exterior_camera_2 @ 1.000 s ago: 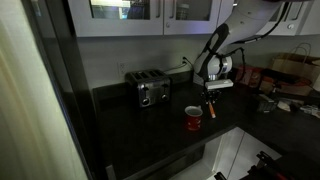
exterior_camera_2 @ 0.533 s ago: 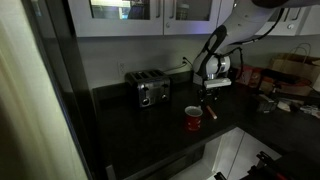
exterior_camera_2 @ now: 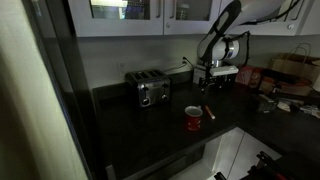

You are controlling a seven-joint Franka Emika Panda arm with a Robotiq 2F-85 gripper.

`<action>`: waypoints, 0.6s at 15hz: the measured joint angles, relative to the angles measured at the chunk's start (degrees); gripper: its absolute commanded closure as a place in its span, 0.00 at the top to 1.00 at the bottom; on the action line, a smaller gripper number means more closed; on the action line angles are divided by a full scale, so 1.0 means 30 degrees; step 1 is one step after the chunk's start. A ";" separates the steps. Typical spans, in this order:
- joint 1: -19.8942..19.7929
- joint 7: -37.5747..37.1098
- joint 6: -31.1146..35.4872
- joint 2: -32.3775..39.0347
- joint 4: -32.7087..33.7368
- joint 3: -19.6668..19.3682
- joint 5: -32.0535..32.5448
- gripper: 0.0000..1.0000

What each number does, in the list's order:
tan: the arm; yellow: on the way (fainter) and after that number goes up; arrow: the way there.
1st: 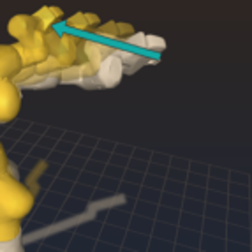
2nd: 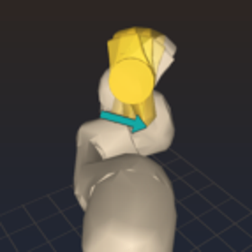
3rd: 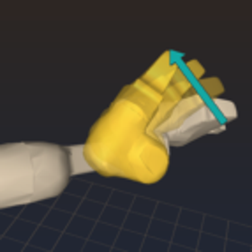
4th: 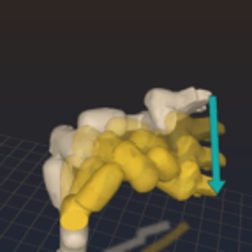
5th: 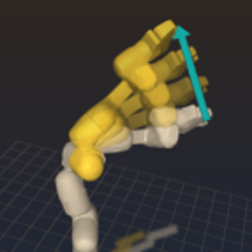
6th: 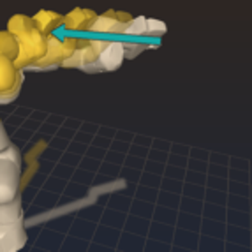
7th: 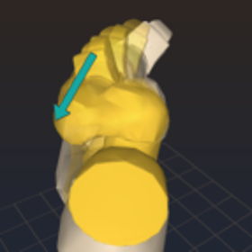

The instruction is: Remove the marker from the mug and put it on the counter

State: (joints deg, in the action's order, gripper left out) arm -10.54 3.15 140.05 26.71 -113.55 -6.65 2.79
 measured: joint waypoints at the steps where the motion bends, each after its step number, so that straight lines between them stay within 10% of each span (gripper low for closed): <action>1: 0.0010 -0.0001 -0.0004 -0.0593 -0.0463 -0.0076 0.0020 1.00; 9: 0.0103 0.0002 -0.0004 -0.3040 -0.2932 -0.0128 0.0015 1.00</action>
State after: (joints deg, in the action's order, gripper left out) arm -10.23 3.16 140.04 17.59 -122.35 -7.03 2.83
